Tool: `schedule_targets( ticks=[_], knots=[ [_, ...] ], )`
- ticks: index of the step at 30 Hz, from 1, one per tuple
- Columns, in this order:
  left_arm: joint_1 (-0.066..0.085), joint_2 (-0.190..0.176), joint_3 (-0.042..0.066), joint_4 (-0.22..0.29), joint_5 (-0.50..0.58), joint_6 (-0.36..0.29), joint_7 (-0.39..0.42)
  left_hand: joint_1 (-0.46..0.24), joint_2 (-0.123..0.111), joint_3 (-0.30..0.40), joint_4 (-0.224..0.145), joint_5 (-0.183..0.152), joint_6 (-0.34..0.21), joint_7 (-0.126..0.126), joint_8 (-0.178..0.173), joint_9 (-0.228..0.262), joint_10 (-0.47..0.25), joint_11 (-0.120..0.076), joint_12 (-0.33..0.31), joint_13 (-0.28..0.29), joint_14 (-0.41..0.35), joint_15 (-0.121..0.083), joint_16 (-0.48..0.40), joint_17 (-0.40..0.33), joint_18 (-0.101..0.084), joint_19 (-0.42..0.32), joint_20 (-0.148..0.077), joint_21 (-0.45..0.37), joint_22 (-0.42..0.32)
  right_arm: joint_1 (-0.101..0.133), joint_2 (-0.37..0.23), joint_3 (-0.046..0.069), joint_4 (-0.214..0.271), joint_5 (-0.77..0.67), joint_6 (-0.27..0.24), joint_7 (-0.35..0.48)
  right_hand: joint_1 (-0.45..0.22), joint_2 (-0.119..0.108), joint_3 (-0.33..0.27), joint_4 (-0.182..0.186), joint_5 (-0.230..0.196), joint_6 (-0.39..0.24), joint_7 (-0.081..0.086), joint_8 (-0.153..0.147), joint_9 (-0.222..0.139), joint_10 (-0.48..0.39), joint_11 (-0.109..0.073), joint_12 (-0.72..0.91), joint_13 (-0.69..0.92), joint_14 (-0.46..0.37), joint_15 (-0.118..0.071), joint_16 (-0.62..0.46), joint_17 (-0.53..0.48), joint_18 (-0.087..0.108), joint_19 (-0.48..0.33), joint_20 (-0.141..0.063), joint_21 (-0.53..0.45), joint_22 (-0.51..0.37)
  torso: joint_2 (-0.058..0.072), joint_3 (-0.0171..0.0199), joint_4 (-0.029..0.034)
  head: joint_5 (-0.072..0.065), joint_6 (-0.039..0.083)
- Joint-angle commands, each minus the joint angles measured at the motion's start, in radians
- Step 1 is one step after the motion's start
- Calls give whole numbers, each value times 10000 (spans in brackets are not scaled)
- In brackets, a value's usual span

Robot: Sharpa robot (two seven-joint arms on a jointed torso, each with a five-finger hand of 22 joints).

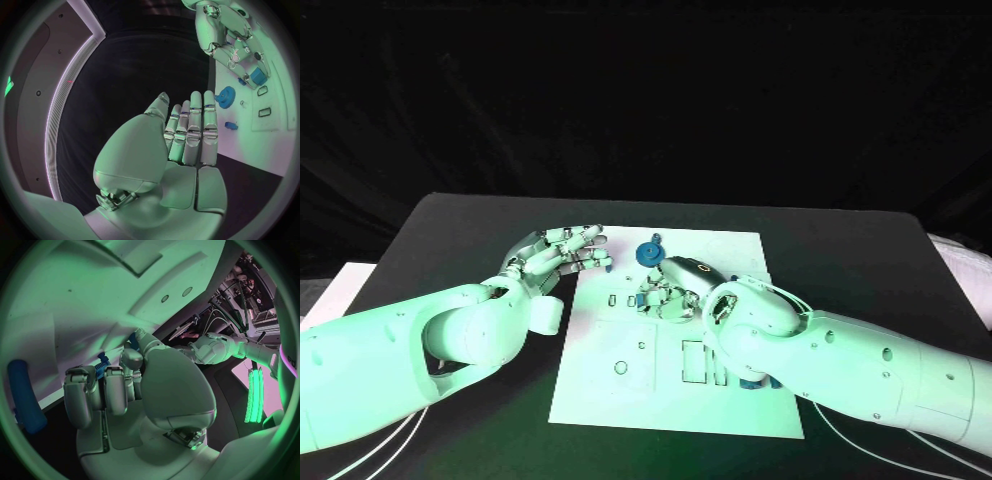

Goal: Assemble the parts on the task board

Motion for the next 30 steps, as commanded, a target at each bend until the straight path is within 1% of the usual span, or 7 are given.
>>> schedule_targets(
  ticks=[1,10,17,22,27,28,30],
  knots=[
    [11,12,9,33,25,239,1,-62,-36,-11,-53,-42,-72,10,-56,-11,-82,20,-63,-13,-41,26,-42,9,98,39,10,-49,-17,-54,-13,-40,-28,-144,325,-283,-156,-30,-80,-2,-62,-85,33,-77,-16,-71,25,-83,-38,682,88,-38,831,-26,748,71,-52,2152,11,0,-1,17,3],
    [11,10,9,18,27,269,-20,-79,-36,-11,-49,-44,-78,14,-60,-11,-94,25,-62,-14,-43,30,-47,15,97,37,13,-52,-19,-79,-54,-40,49,-198,-374,-357,-435,-300,-566,180,-374,-724,151,-136,-173,-196,144,-326,-201,685,193,-53,845,-25,748,174,-57,2151,2,4,0,24,22],
    [11,5,8,-23,28,276,-29,-79,-36,-11,-49,-44,-78,14,-60,-11,-94,25,-62,-14,-43,30,-47,15,97,37,13,-52,-19,-181,-175,-37,316,-325,-1741,-19,-249,-393,-996,374,-375,-1261,264,-136,-207,-492,242,-860,-604,672,275,-103,800,-5,696,254,-101,2069,2,4,-5,24,36],
    [10,-3,7,-57,29,319,-75,-93,-37,-12,-48,-45,-82,16,-64,-11,-103,28,-61,-14,-45,33,-53,20,97,34,16,-56,-20,-260,-369,-5,666,-344,-2637,668,-57,-396,-1127,472,-302,-1440,300,-119,-198,-462,273,-760,-578,696,304,-49,898,-13,718,284,-85,2102,9,17,-22,36,70],
    [9,-15,7,-51,-35,273,-98,-92,-34,-1,-60,-42,-75,8,-62,-7,-106,25,-53,-12,-48,34,-61,29,98,30,19,-62,-23,-273,-786,225,1021,743,-2539,2318,137,-434,-1498,927,-545,-1817,403,-119,-196,-585,370,-794,-663,716,388,17,1035,8,666,358,-130,2019,7,20,-53,95,36],
    [9,-13,7,-44,-156,264,-130,-81,-23,20,-77,-39,-53,-13,-51,-1,-90,12,-39,-6,-48,29,-68,40,101,27,19,-66,-25,-260,-1000,333,1165,1310,-2474,2951,195,-389,-1583,1033,-683,-1842,413,-110,-188,-599,384,-758,-656,714,401,17,1042,10,661,373,-135,2012,-3,15,-61,83,23],
    [9,9,7,-85,-437,229,-271,-89,2,73,-110,-48,86,-124,10,28,79,-93,36,27,201,-66,65,147,139,192,-44,23,17,-233,-1290,438,1318,2073,-2493,3570,240,-272,-1700,1168,-856,-1843,427,-97,-176,-634,395,-740,-673,717,414,25,1063,4,675,391,-124,2036,-29,4,-66,31,27]
  ],
)
